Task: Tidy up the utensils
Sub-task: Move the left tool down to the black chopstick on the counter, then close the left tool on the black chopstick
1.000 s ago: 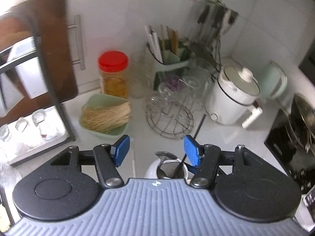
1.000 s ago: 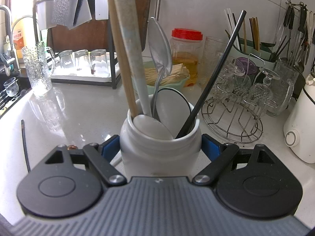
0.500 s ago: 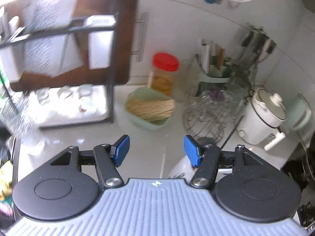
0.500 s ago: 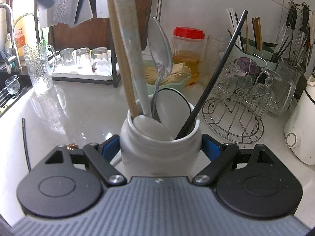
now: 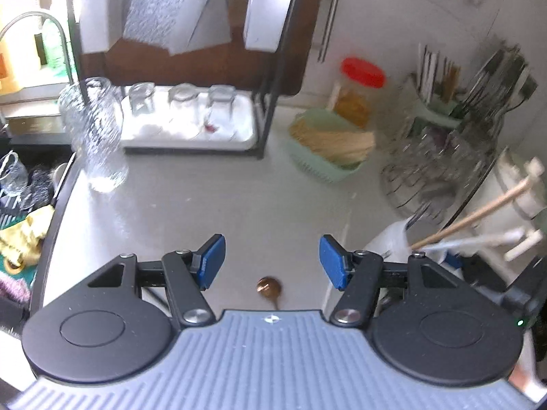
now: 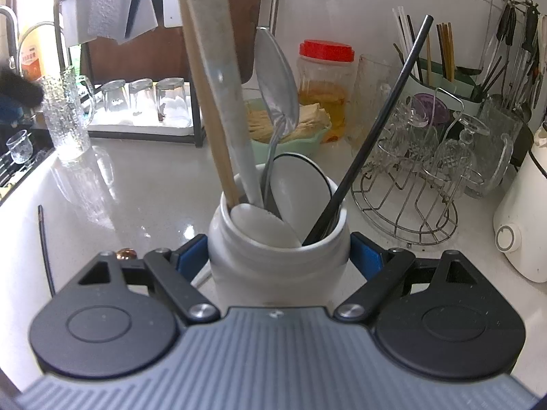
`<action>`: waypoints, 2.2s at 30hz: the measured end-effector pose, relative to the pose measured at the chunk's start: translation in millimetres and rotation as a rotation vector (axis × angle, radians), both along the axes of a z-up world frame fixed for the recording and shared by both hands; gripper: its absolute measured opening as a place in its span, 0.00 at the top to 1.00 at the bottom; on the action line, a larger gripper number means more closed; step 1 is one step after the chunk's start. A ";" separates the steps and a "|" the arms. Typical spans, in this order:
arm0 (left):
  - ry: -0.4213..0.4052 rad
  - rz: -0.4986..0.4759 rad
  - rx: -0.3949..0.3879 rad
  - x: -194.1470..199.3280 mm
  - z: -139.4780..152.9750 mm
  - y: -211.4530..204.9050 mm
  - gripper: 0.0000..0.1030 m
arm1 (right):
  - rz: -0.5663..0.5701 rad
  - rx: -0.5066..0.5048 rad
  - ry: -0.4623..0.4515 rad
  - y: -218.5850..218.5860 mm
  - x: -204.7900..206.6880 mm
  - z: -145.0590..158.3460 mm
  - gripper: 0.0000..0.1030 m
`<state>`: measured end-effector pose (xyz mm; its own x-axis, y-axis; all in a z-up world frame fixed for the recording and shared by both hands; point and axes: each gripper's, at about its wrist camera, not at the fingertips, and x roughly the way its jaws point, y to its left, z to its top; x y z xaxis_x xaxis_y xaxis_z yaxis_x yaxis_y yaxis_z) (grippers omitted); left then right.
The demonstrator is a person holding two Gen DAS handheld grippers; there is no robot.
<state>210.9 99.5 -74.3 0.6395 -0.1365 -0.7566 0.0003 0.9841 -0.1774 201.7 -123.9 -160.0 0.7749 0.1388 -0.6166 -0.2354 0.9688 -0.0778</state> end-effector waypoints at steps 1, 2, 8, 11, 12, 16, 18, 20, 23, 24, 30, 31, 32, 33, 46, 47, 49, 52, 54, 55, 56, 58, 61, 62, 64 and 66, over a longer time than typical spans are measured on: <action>-0.005 0.003 0.019 -3.1 -4.9 -2.7 0.35 | 0.005 -0.002 0.004 -0.3 0.3 0.4 0.12; -0.008 0.002 0.046 -6.8 -11.4 -6.6 0.35 | 0.011 -0.003 0.008 -0.8 0.3 0.8 0.12; -0.017 0.064 0.065 -10.8 -34.0 -11.3 0.35 | 0.059 -0.018 0.038 -4.3 0.6 3.4 0.12; -0.005 0.103 0.046 -9.6 -39.5 -6.2 0.35 | 0.073 -0.022 0.048 -5.1 0.8 4.3 0.12; 0.000 0.118 0.051 -8.9 -42.8 -4.7 0.35 | 0.076 -0.023 0.048 -5.3 0.3 4.3 0.12; 0.032 0.184 0.062 -4.8 -61.0 7.4 0.35 | 0.076 -0.019 0.049 -6.0 -1.1 4.1 0.12; 0.048 0.221 0.092 -2.3 -71.6 14.9 0.35 | 0.078 -0.019 0.048 -6.1 -1.8 4.2 0.12; 0.072 0.264 0.110 2.1 -85.0 25.6 0.35 | 0.082 -0.018 0.049 -6.5 -2.1 4.7 0.12; 0.095 0.319 0.129 5.8 -102.3 40.2 0.36 | 0.088 -0.018 0.049 -7.1 -2.9 5.1 0.12; 0.101 0.326 0.137 7.2 -106.6 43.7 0.36 | 0.088 -0.017 0.049 -7.4 -3.2 5.0 0.12; 0.133 0.343 0.144 14.0 -126.4 56.4 0.48 | 0.088 -0.018 0.051 -6.9 -3.4 5.5 0.12; 0.136 0.337 0.141 15.1 -130.5 56.9 0.52 | 0.088 -0.018 0.053 -6.7 -3.1 5.7 0.12; 0.140 0.330 0.142 16.4 -133.2 56.5 0.54 | 0.089 -0.019 0.054 -6.5 -2.9 5.8 0.12; 0.141 0.329 0.148 17.3 -135.1 56.0 0.56 | 0.089 -0.019 0.055 -6.4 -2.7 5.8 0.12; 0.152 0.282 0.175 28.0 -135.6 44.1 0.94 | 0.106 -0.008 0.053 -9.7 -3.8 4.8 0.13; 0.155 0.266 0.177 27.4 -135.6 41.5 0.94 | 0.106 -0.008 0.052 -9.7 -3.8 4.8 0.13; 0.161 0.228 0.170 24.6 -135.4 35.4 0.94 | 0.105 -0.008 0.052 -9.8 -3.7 4.9 0.13; 0.174 0.173 0.156 20.1 -134.4 24.8 0.94 | 0.101 -0.007 0.052 -9.8 -3.5 5.4 0.13; 0.178 0.132 0.164 17.1 -134.7 16.0 0.94 | 0.096 -0.007 0.050 -8.9 -4.2 5.0 0.13; 0.180 0.117 0.165 15.6 -134.7 12.6 0.94 | 0.093 -0.007 0.049 -8.8 -4.6 4.9 0.13; 0.181 0.102 0.165 13.5 -134.8 10.5 0.94 | 0.090 -0.006 0.049 -8.6 -4.7 4.9 0.13; 0.181 0.071 0.170 11.9 -134.9 4.7 0.94 | 0.086 -0.007 0.049 -8.2 -5.2 4.8 0.13; 0.182 0.048 0.167 11.9 -135.9 0.5 0.93 | 0.081 -0.006 0.050 -7.6 -6.1 4.8 0.13; 0.182 0.046 0.169 12.6 -135.3 -1.4 0.93 | 0.080 -0.006 0.050 -7.7 -6.3 4.6 0.13; 0.185 0.041 0.166 13.3 -135.0 -2.6 0.92 | 0.079 -0.005 0.050 -7.8 -7.2 4.8 0.13; 0.190 0.046 0.160 16.0 -135.2 -0.6 0.84 | 0.078 -0.005 0.050 -7.8 -7.6 4.7 0.13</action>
<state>226.9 98.9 -209.5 0.4862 0.0207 -0.8736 -0.0642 0.9979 -0.0120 194.1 -131.7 -155.3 0.7303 0.1941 -0.6550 -0.3134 0.9471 -0.0687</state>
